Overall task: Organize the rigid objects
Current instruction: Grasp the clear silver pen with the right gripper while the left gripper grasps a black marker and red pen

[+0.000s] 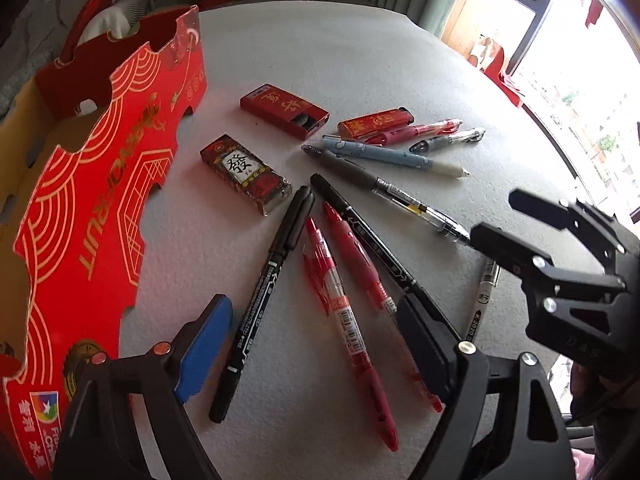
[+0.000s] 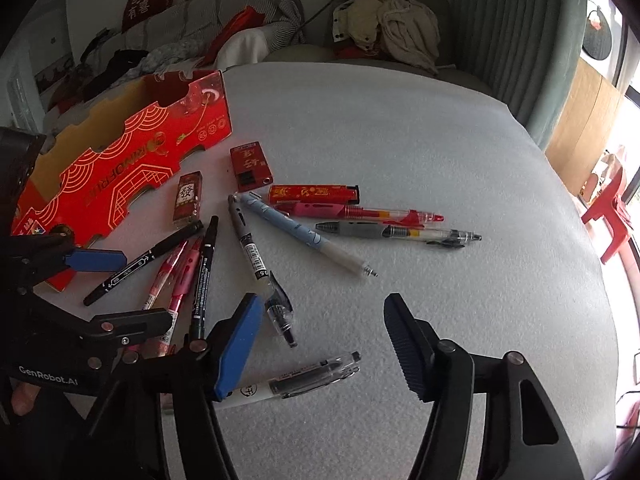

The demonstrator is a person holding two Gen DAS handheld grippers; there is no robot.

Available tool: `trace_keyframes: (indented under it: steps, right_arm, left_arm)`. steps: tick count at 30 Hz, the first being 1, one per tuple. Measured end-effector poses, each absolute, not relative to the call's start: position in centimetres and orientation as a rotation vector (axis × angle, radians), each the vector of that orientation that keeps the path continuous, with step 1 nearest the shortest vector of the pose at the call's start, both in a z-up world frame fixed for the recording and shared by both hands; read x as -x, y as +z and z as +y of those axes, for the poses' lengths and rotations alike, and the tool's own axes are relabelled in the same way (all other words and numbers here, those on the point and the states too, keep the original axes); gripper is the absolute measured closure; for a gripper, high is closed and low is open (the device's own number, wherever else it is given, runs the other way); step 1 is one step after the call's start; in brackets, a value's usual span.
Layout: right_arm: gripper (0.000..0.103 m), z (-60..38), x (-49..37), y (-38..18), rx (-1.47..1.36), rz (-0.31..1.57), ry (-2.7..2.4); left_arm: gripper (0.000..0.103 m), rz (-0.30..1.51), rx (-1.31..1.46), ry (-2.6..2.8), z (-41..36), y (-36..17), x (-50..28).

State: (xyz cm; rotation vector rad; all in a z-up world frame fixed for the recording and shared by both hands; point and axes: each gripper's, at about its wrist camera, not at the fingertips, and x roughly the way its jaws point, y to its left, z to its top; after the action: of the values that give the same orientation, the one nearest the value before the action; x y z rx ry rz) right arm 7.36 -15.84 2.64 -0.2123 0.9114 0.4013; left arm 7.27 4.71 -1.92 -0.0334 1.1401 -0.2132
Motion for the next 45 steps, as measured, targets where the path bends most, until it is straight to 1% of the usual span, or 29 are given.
trace_keyframes:
  steps: [6, 9, 10, 13, 17, 20, 22, 23, 24, 26, 27, 43, 45]
  right_arm:
    - [0.038, -17.1, -4.9, 1.8, 0.024, 1.005, 0.317]
    - [0.038, -16.9, -3.9, 0.9, -0.044, 1.047, 0.303]
    - [0.038, -16.6, -3.7, 0.9, -0.034, 1.031, 0.282]
    - [0.038, -15.9, -3.8, 0.7, -0.017, 1.024, 0.237]
    - [0.038, -14.4, -3.7, 0.4, 0.069, 1.006, 0.183]
    - [0.039, -13.8, -3.7, 0.2, 0.102, 0.996, 0.164]
    - [0.054, -13.6, -3.9, 0.2, 0.108, 0.993, 0.171]
    - [0.070, -13.4, -3.8, 0.3, 0.118, 0.988, 0.184]
    - [0.081, -13.3, -3.9, 0.4, 0.125, 0.987, 0.192]
    - [0.087, -13.4, -3.9, 0.5, 0.122, 0.997, 0.204]
    - [0.087, -13.5, -3.8, 0.5, 0.116, 1.002, 0.208]
    - [0.087, -13.9, -3.7, 0.5, 0.089, 0.995, 0.231]
    - [0.087, -13.9, -3.7, 0.5, 0.087, 0.994, 0.231]
  left_arm:
    - [0.017, 1.116, -0.011, -0.241, 5.9, -1.2, -7.9]
    - [0.017, 1.123, -0.079, -0.230, 6.0, -1.3, -8.4]
    - [0.017, 1.129, -0.105, -0.223, 6.0, -1.7, -8.5]
    - [0.017, 1.140, -0.065, -0.266, 6.7, -2.1, -8.8]
    - [0.016, 1.123, -0.175, -0.280, 5.8, -2.5, -8.4]
    - [0.017, 1.121, -0.170, -0.296, 5.7, -2.6, -8.2]
    - [0.026, 1.110, -0.168, -0.302, 5.8, -2.4, -7.9]
    - [0.044, 1.101, -0.172, -0.322, 5.8, -2.1, -7.3]
    - [0.069, 1.097, -0.180, -0.336, 5.7, -1.9, -6.9]
    - [0.083, 1.113, -0.165, -0.372, 5.9, -1.7, -6.4]
    - [0.087, 1.111, -0.164, -0.380, 6.0, -1.6, -6.2]
    - [0.085, 1.123, -0.076, -0.329, 8.5, -0.7, -5.7]
    - [0.088, 1.122, -0.050, -0.338, 8.8, -0.5, -5.6]
